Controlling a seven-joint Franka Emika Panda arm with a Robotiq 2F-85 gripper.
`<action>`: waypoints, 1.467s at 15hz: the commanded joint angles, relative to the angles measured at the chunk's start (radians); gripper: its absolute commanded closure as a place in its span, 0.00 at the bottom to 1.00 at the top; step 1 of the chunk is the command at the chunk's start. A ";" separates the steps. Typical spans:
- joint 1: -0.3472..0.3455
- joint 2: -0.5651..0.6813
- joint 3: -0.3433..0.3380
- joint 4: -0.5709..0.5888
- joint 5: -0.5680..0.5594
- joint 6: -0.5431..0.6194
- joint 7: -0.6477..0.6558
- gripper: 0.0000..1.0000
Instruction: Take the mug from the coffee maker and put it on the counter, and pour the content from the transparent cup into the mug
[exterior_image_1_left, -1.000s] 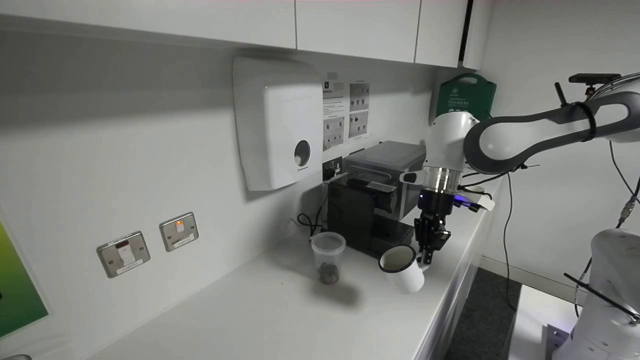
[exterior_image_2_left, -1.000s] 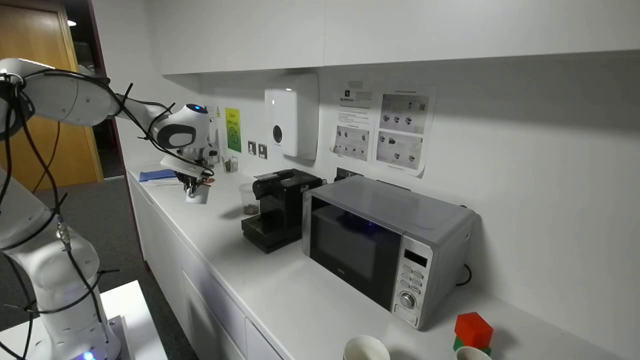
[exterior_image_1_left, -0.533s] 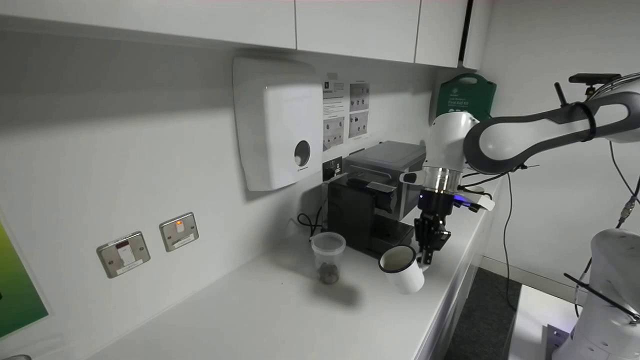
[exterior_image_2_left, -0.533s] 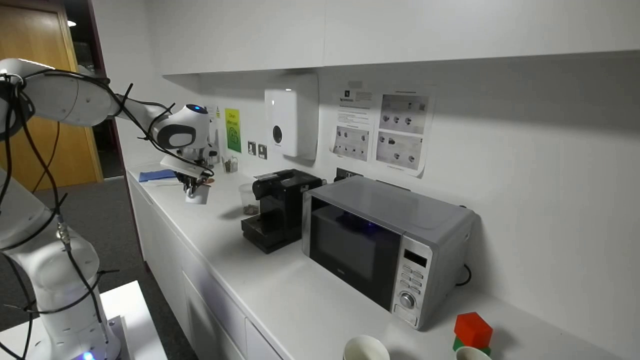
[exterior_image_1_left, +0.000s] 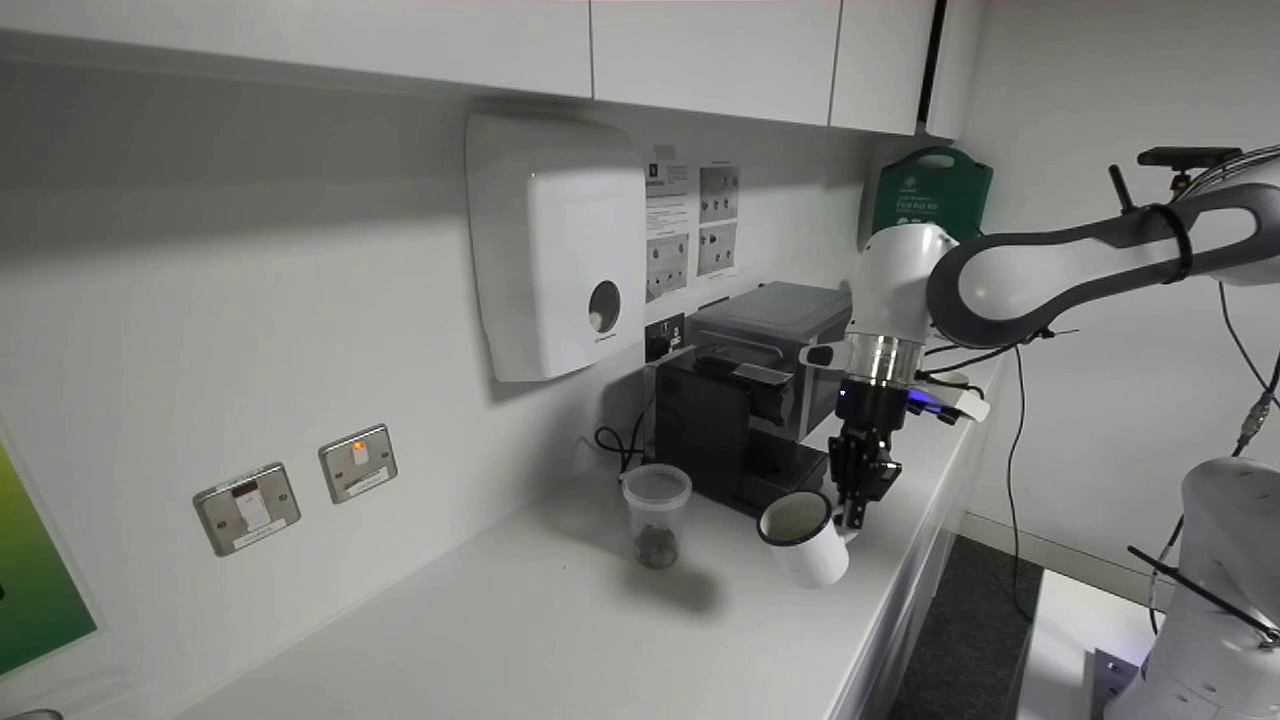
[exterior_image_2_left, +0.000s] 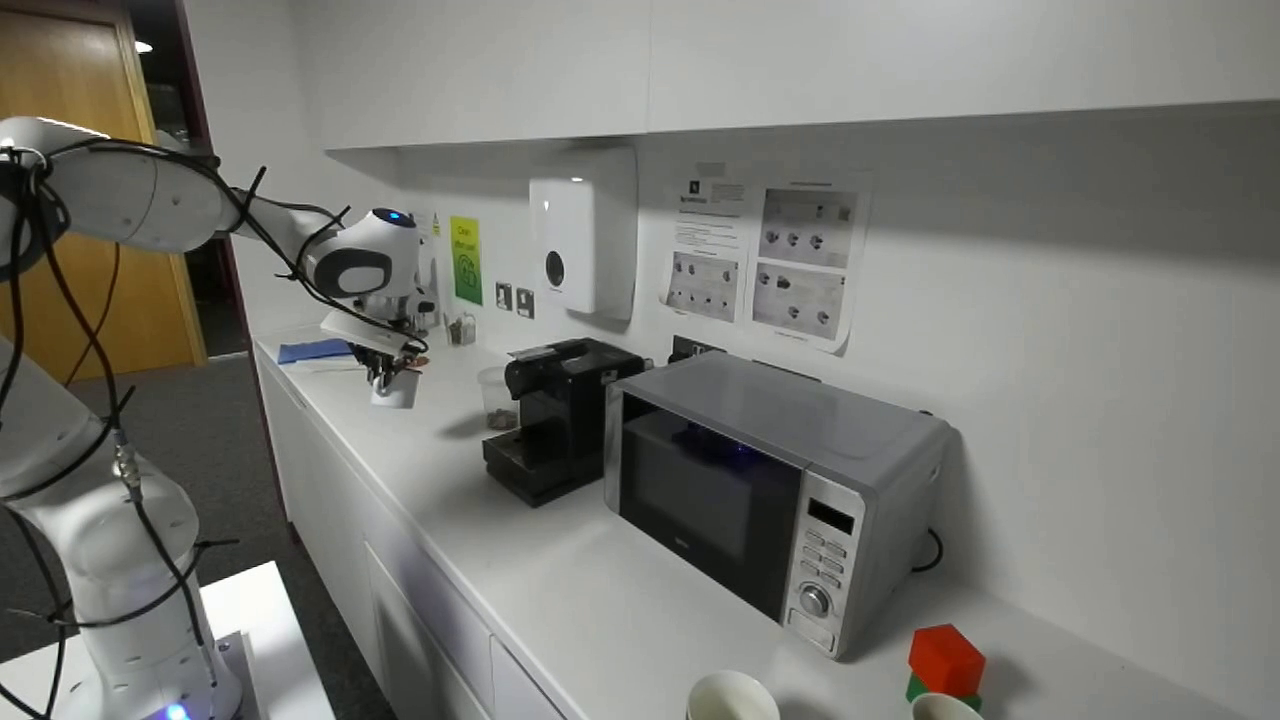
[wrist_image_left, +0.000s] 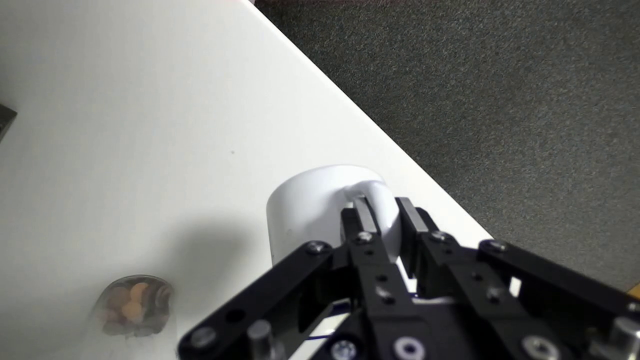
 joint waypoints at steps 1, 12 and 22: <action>0.014 0.001 -0.013 0.001 -0.006 0.000 0.006 0.84; 0.061 0.073 -0.013 0.038 0.063 0.015 -0.094 0.96; 0.093 0.185 0.013 0.099 0.164 0.096 -0.346 0.96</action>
